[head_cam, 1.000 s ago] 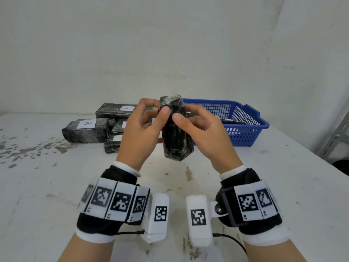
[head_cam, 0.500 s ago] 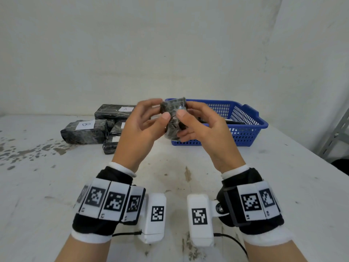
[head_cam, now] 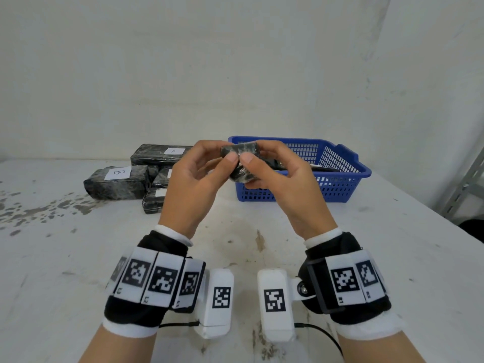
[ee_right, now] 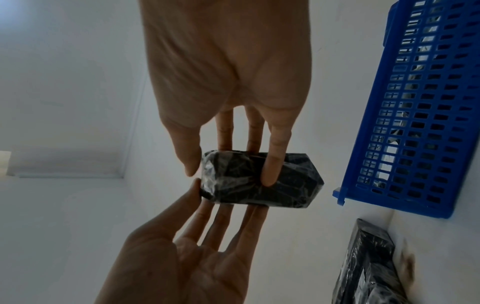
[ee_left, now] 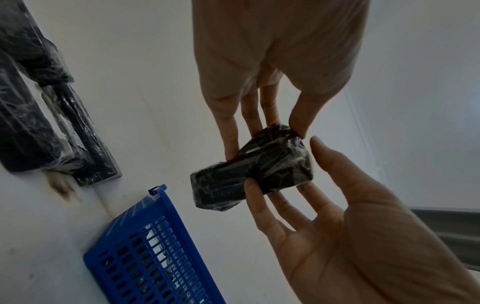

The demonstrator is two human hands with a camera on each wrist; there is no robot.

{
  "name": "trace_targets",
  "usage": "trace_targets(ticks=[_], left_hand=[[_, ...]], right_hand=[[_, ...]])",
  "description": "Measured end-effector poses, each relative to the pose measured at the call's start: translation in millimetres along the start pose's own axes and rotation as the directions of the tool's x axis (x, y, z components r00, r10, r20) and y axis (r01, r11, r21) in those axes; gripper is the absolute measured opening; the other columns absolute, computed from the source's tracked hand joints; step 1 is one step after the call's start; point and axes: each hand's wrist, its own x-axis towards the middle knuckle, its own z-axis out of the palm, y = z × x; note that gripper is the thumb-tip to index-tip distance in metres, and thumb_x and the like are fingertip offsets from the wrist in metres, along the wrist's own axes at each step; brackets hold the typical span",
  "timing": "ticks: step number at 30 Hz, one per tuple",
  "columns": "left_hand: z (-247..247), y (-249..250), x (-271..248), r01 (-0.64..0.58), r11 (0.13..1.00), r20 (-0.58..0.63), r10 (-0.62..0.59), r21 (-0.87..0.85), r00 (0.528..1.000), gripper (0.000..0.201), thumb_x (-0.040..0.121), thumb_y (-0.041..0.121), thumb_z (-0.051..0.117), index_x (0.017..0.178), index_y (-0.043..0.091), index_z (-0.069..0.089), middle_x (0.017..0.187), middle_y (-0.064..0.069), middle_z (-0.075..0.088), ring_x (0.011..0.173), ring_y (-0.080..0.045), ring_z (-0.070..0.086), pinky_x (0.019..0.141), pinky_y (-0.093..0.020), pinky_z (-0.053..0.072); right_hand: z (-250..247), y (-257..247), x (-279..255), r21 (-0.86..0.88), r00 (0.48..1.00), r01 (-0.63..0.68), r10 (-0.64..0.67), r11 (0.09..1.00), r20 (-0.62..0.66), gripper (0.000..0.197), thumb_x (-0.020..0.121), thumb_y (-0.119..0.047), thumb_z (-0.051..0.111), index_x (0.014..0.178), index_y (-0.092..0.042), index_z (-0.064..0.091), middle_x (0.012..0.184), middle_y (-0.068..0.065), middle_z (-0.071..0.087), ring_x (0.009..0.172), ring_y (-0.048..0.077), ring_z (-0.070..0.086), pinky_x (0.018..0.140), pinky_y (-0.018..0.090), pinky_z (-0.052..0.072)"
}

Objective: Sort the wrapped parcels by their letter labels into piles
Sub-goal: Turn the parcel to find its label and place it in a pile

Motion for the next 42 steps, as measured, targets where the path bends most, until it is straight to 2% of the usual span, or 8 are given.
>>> trace_targets(ticks=[5, 9, 13, 16, 20, 30, 36, 42], left_hand=[[2.7, 3.1, -1.3, -0.003, 1.000, -0.001, 0.003, -0.003, 1.000, 0.011, 0.088, 0.026, 0.063, 0.093, 0.017, 0.067, 0.100, 0.000, 0.071, 0.099, -0.016, 0.066, 0.099, -0.046, 0.051], [3.7, 2.6, -1.5, 0.111, 0.993, -0.026, -0.112, -0.039, 0.993, 0.023, 0.095, 0.032, 0.054, 0.092, 0.013, 0.066, 0.088, 0.010, 0.069, 0.093, -0.006, 0.065, 0.094, -0.036, 0.054], [1.0, -2.0, 1.5, 0.266, 0.959, -0.021, -0.269, -0.095, 0.963, 0.036, 0.092, 0.022, 0.063, 0.125, 0.015, 0.053, 0.100, -0.008, 0.074, 0.093, -0.025, 0.072, 0.078, -0.033, 0.060], [0.8, -0.8, 1.8, 0.273, 0.958, -0.033, -0.276, -0.086, 0.960, 0.046, 0.090, 0.012, 0.065, 0.133, 0.016, 0.048, 0.107, -0.011, 0.072, 0.093, -0.021, 0.072, 0.070, -0.027, 0.060], [2.1, -0.7, 2.5, 0.240, 0.969, -0.058, -0.244, -0.063, 0.968, 0.044, 0.091, 0.010, 0.063, 0.134, 0.013, 0.052, 0.108, -0.009, 0.071, 0.086, -0.014, 0.070, 0.070, -0.027, 0.060], [0.6, 2.2, 0.4, 0.201, 0.979, -0.045, -0.203, -0.042, 0.978, 0.036, 0.091, 0.022, 0.062, 0.127, 0.015, 0.057, 0.092, -0.004, 0.071, 0.075, -0.007, 0.070, 0.058, -0.022, 0.055], [1.7, 1.7, -0.8, 0.196, 0.981, -0.017, -0.196, 0.003, 0.981, 0.034, 0.089, 0.027, 0.063, 0.121, 0.018, 0.059, 0.099, -0.010, 0.072, 0.081, -0.013, 0.072, 0.069, -0.033, 0.061], [2.5, -0.3, 0.6, 0.189, 0.982, -0.016, -0.189, 0.028, 0.982, 0.026, 0.093, 0.025, 0.060, 0.118, 0.020, 0.063, 0.098, -0.012, 0.072, 0.084, -0.015, 0.071, 0.074, -0.033, 0.060]], right_hand=[[0.8, -0.2, -0.1, 0.024, 1.000, 0.002, -0.002, 1.000, -0.020, 0.025, 0.090, -0.024, 0.071, 0.111, -0.011, 0.069, 0.111, 0.003, 0.071, 0.097, 0.018, 0.072, 0.086, 0.038, 0.060], [0.2, -0.3, -1.0, -0.004, 0.999, 0.030, -0.030, 1.000, -0.015, 0.007, 0.090, -0.016, 0.073, 0.094, -0.017, 0.068, 0.114, 0.005, 0.067, 0.097, 0.020, 0.069, 0.089, 0.038, 0.058], [1.1, -0.3, -1.8, 0.051, 0.997, 0.053, -0.057, 0.997, 0.061, 0.029, 0.088, -0.010, 0.072, 0.109, -0.022, 0.056, 0.123, 0.001, 0.062, 0.093, 0.022, 0.070, 0.085, 0.038, 0.058], [2.7, -1.1, -2.3, 0.048, 0.995, 0.083, -0.085, 0.995, 0.053, 0.043, 0.085, -0.011, 0.074, 0.116, -0.028, 0.050, 0.133, -0.003, 0.056, 0.090, 0.022, 0.071, 0.083, 0.040, 0.060], [3.6, -0.7, -3.0, 0.027, 0.996, 0.076, -0.078, 0.997, 0.048, 0.056, 0.087, 0.006, 0.069, 0.121, -0.031, 0.045, 0.139, -0.010, 0.048, 0.084, 0.007, 0.068, 0.076, 0.027, 0.057], [4.8, -2.8, -2.5, 0.019, 0.999, 0.010, -0.011, 1.000, 0.040, 0.061, 0.092, -0.006, 0.068, 0.141, -0.029, 0.040, 0.132, 0.005, 0.062, 0.091, 0.016, 0.070, 0.090, 0.037, 0.059], [5.4, -5.4, -3.3, 0.001, 1.000, -0.006, 0.006, 1.000, 0.001, 0.052, 0.094, -0.013, 0.067, 0.139, -0.026, 0.045, 0.120, 0.001, 0.071, 0.097, 0.029, 0.070, 0.088, 0.043, 0.059], [4.4, -4.4, -1.5, -0.002, 1.000, -0.002, 0.002, 1.000, 0.008, 0.050, 0.097, -0.017, 0.064, 0.143, -0.023, 0.048, 0.116, 0.006, 0.071, 0.095, 0.020, 0.073, 0.083, 0.041, 0.061]])
